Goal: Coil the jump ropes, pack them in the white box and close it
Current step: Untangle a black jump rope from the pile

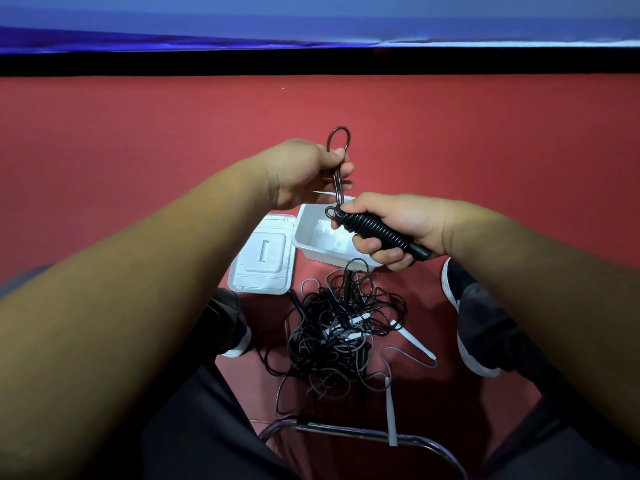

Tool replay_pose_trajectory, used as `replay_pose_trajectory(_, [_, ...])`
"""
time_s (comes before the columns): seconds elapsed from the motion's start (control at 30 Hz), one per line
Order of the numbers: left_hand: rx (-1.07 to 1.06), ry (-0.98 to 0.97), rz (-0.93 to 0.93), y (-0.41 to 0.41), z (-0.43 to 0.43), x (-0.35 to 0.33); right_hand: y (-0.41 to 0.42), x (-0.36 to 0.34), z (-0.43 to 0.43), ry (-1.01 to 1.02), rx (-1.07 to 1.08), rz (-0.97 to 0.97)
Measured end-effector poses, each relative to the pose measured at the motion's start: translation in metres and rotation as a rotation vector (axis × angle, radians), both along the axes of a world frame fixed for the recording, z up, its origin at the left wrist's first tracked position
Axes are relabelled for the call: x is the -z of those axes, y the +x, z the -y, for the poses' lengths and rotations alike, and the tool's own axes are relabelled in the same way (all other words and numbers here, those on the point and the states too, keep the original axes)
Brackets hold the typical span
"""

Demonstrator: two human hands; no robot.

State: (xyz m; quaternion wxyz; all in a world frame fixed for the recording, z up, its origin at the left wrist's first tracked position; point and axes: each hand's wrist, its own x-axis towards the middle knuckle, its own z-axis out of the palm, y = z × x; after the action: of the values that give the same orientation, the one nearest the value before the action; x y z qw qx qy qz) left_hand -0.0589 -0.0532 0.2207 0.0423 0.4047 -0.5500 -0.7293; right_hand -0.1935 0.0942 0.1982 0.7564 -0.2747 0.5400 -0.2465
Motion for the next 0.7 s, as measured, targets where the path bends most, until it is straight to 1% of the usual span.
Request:
replay_pose_trajectory(0.17, [0.022,-0.209,0.042,0.006,0.011,0.001,0.001,0.004,0.001,0.043,0.087,-0.052])
replay_pose_trajectory(0.23, [0.017,-0.206,0.002,0.006,0.015,0.001,0.000,0.004,0.002,0.051,0.150,-0.079])
replay_pose_trajectory(0.3, [0.049,-0.191,-0.077,0.005,0.014,-0.002,-0.001,0.004,0.003,0.060,0.211,-0.075])
replay_pose_trajectory(0.4, [0.138,-0.260,-0.159,0.004,0.010,-0.007,0.000,0.007,0.004,0.075,0.288,-0.026])
replay_pose_trajectory(0.47, [0.185,-0.325,-0.182,0.005,0.009,-0.012,0.000,0.009,0.005,0.080,0.333,0.015])
replay_pose_trajectory(0.57, [0.199,-0.384,-0.192,0.006,0.005,-0.018,-0.002,0.010,0.007,0.075,0.400,0.052])
replay_pose_trajectory(0.7, [0.219,-0.359,-0.221,0.004,0.000,-0.023,-0.006,0.009,0.008,0.094,0.466,0.110])
